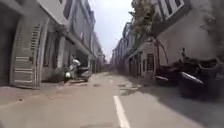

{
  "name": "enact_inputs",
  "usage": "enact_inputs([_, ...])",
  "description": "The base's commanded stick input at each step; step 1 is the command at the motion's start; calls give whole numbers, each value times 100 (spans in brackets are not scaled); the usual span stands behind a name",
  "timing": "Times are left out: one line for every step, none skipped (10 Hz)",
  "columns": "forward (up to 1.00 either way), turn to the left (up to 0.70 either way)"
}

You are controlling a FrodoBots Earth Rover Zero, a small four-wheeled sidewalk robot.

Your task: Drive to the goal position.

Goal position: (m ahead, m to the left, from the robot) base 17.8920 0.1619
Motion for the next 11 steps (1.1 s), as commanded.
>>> enact_inputs([100, 0])
enact_inputs([100, 0])
enact_inputs([100, 0])
enact_inputs([100, 0])
enact_inputs([100, 0])
enact_inputs([100, 0])
enact_inputs([100, 0])
enact_inputs([100, 0])
enact_inputs([100, -24])
enact_inputs([100, -40])
enact_inputs([100, -40])
